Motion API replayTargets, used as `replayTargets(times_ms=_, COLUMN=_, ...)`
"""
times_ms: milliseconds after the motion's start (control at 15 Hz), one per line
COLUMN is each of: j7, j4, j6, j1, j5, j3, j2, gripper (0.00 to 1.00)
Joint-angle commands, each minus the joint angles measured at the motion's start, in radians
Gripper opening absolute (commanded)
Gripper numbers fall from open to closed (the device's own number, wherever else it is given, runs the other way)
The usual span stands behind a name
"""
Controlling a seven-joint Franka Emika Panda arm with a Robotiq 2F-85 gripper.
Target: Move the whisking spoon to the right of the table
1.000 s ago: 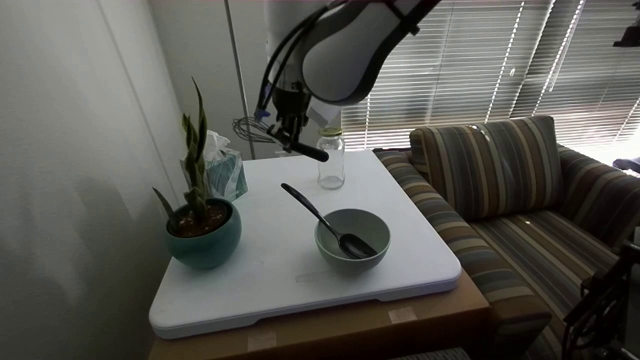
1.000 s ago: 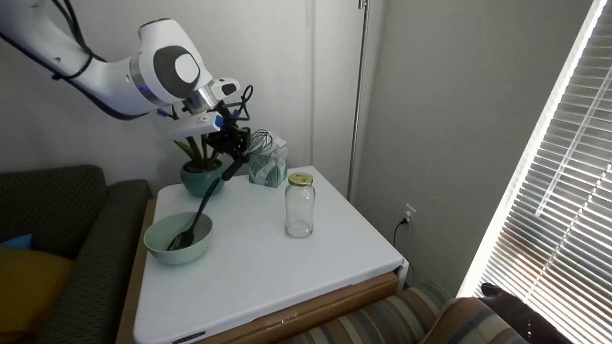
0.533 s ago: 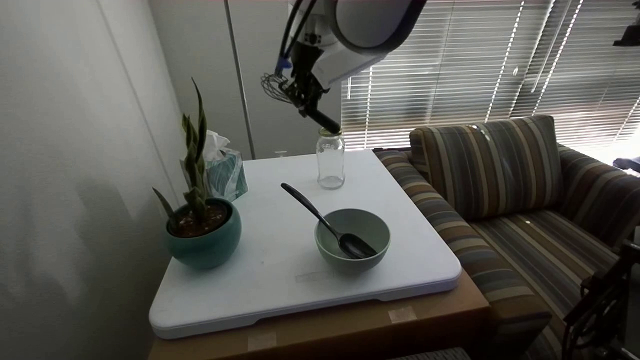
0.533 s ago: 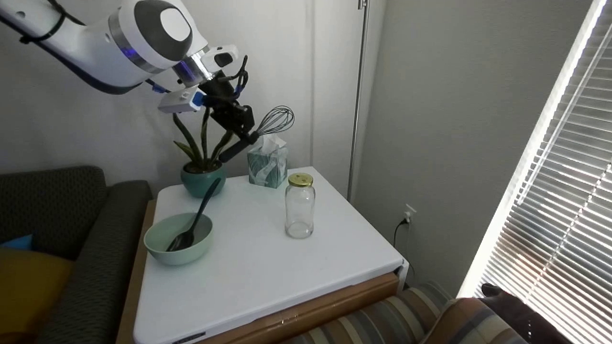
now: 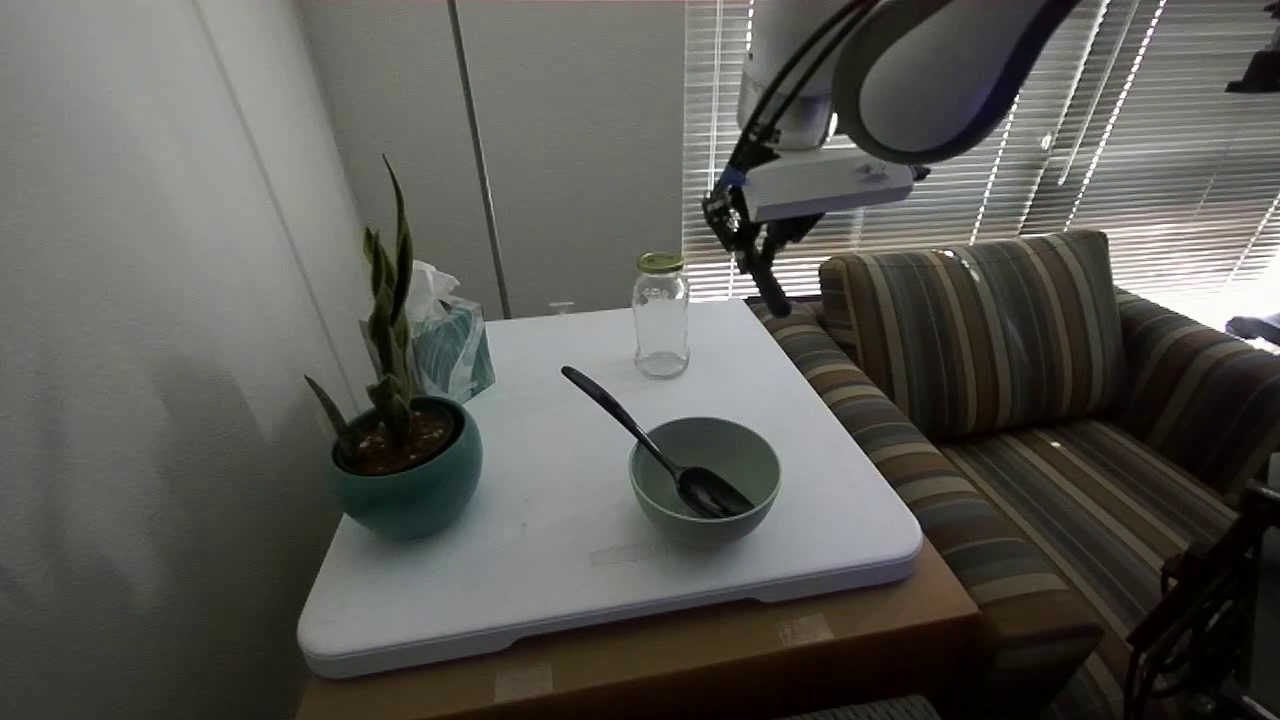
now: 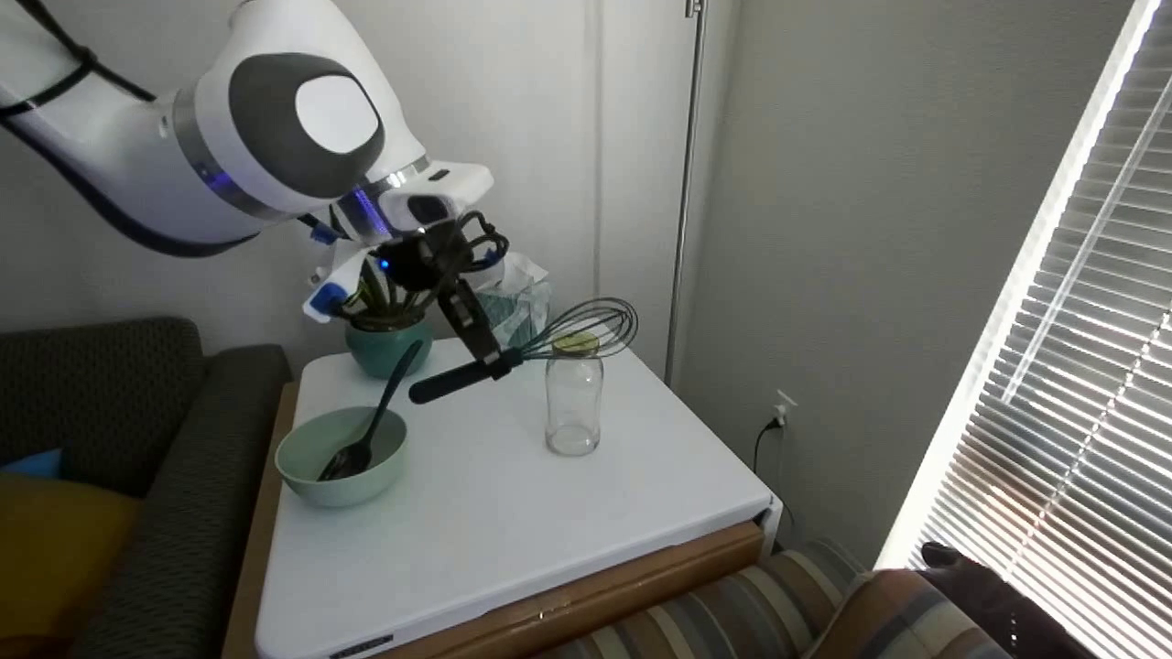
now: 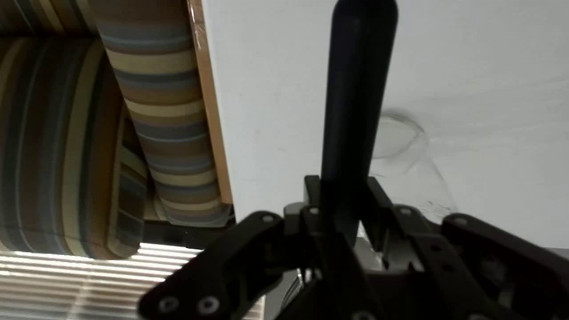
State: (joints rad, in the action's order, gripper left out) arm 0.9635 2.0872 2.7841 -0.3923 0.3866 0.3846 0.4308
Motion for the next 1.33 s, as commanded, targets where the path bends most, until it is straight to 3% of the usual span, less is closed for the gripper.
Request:
replayTargets(times_ms=0, j7=0.139, j4=0.129, j6=0.121, j1=0.030, j5=0.011, j3=0.029, j2=-0.028, gripper=0.06)
replayTargets(times_ms=133, j7=0.120, j4=0.161, j6=0.219, j1=0.080, j5=-0.039, j3=-0.003, j2=0.008, gripper=0.06)
replayTargets(times_ms=267, j7=0.023, j4=0.185, j6=0.304, j1=0.164, j5=-0.126, j3=-0.085, j2=0.052, gripper=0.06)
replayTargets(times_ms=467, j7=-0.199, j4=0.185, j6=0.368, j1=0.346, j5=-0.286, j3=-0.289, j2=0.125, gripper=0.06)
replayTargets(times_ms=667, j7=-0.423, j4=0.134, j6=0.344, j1=0.508, j5=-0.395, j3=-0.471, j2=0.210, gripper=0.06)
replayTargets(times_ms=800, j7=-0.538, j4=0.098, j6=0.308, j1=0.538, j5=-0.450, j3=-0.504, j2=0.247, gripper=0.06)
replayTargets(times_ms=1133, j7=-0.691, j4=0.036, j6=0.260, j1=0.532, j5=-0.513, j3=-0.488, j2=0.282, gripper=0.06)
replayTargets(times_ms=1200, j7=-0.702, j4=0.029, j6=0.260, j1=0.524, j5=-0.519, j3=-0.481, j2=0.287, gripper=0.50)
replayTargets(times_ms=1267, j7=-0.714, j4=0.023, j6=0.258, j1=0.520, j5=-0.523, j3=-0.479, j2=0.290, gripper=0.51)
